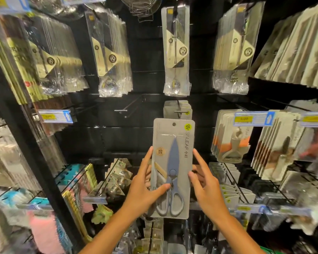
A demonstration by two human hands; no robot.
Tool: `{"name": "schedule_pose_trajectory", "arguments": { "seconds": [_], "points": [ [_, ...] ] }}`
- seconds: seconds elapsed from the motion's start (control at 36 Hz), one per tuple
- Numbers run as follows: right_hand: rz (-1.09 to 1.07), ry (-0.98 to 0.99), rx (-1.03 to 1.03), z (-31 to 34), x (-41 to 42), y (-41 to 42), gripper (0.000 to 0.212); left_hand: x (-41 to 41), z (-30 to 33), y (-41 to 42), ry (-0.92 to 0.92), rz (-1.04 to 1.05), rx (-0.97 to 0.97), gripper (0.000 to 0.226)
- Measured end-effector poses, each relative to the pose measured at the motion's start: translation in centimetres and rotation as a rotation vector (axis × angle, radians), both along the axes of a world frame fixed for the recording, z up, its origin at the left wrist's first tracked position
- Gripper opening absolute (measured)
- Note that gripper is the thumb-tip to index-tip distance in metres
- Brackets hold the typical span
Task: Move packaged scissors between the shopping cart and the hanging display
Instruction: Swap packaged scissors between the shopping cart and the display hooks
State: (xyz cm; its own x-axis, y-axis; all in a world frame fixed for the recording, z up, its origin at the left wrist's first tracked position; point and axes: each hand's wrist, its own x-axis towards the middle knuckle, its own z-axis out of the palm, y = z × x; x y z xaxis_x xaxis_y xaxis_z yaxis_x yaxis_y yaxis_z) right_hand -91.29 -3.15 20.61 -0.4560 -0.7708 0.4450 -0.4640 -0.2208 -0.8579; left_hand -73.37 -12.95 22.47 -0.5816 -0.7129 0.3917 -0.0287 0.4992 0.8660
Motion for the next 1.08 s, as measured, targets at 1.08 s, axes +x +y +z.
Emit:
{"name": "schedule_pose_trajectory", "arguments": {
  "seconds": [1.08],
  "points": [
    [0.098, 0.098, 0.109, -1.0, -4.5, -4.5, 0.075, -5.4, 1.1, -5.5, -0.173, -0.096, 0.086, 0.099]
  ]
}}
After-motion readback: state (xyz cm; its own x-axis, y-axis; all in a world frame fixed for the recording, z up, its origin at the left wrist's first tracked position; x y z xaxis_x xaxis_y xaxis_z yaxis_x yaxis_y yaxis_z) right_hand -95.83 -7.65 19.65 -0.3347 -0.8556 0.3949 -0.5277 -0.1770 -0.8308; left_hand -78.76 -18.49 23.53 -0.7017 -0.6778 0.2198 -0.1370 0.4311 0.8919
